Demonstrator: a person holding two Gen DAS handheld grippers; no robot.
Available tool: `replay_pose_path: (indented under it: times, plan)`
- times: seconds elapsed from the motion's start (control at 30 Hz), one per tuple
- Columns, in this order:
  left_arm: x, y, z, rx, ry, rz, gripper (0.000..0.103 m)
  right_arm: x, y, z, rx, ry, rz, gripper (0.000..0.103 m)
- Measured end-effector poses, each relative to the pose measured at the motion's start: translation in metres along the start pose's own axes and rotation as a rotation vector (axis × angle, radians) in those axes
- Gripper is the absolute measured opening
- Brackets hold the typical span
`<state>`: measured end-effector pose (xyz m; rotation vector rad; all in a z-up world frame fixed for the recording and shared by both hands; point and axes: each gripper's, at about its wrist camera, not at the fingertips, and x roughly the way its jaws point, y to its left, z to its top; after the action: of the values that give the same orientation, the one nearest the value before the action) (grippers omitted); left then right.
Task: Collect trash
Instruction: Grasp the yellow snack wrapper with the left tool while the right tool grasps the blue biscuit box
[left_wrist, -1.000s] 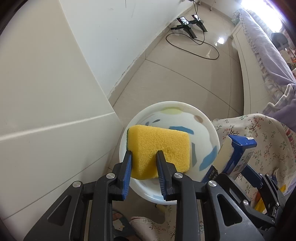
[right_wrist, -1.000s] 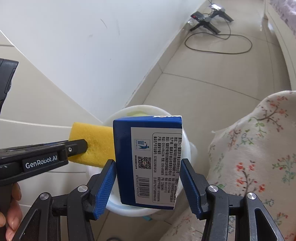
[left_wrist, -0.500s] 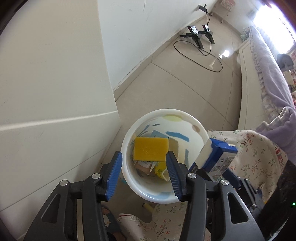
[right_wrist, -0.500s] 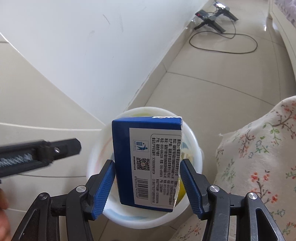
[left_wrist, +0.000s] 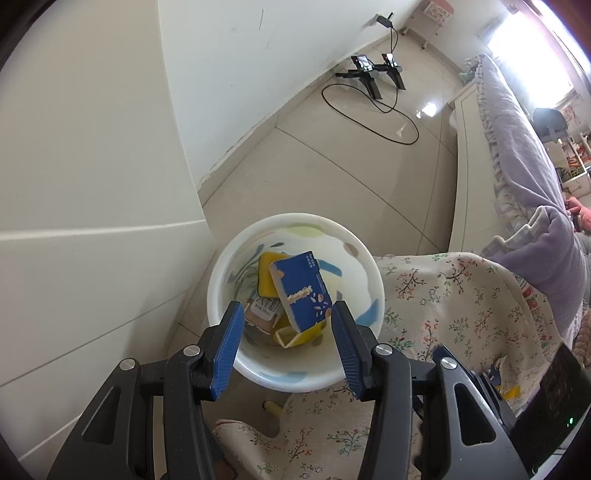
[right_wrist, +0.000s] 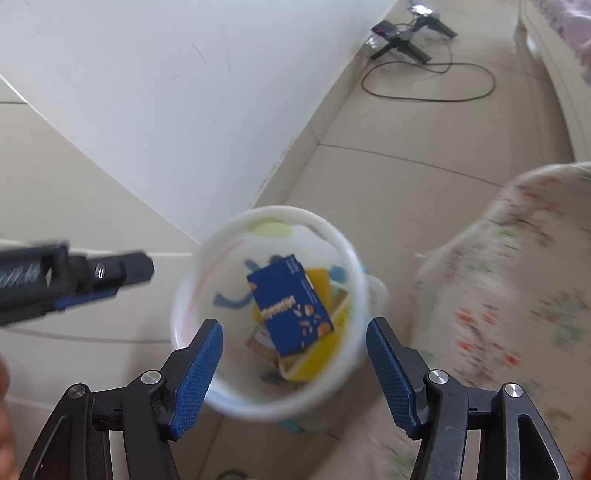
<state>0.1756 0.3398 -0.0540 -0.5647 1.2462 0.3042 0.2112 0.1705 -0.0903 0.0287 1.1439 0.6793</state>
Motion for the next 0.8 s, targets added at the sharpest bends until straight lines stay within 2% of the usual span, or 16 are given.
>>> replay_pose_path:
  times: [0.2, 0.37, 0.47, 0.63, 0.73, 0.8]
  plan:
    - [-0.003, -0.034, -0.016, 0.075, 0.013, -0.05, 0.052, -0.079, -0.051, -0.031, 0.034, -0.027, -0.077, 0.069]
    - [0.009, -0.083, -0.049, 0.181, 0.052, -0.072, 0.052, -0.151, -0.102, -0.048, 0.088, -0.068, -0.163, 0.07]
    - [0.018, -0.117, -0.074, 0.242, 0.095, -0.137, 0.052, -0.189, -0.132, -0.055, 0.12, -0.105, -0.216, 0.07]
    - [0.034, -0.175, -0.122, 0.353, 0.179, -0.252, 0.06, -0.216, -0.19, -0.071, 0.252, -0.138, -0.236, 0.073]
    - [0.046, -0.206, -0.152, 0.408, 0.237, -0.303, 0.062, -0.213, -0.228, -0.084, 0.396, -0.089, -0.203, 0.073]
    - [0.057, -0.224, -0.17, 0.444, 0.267, -0.314, 0.063, -0.211, -0.245, -0.088, 0.441, -0.059, -0.19, 0.073]
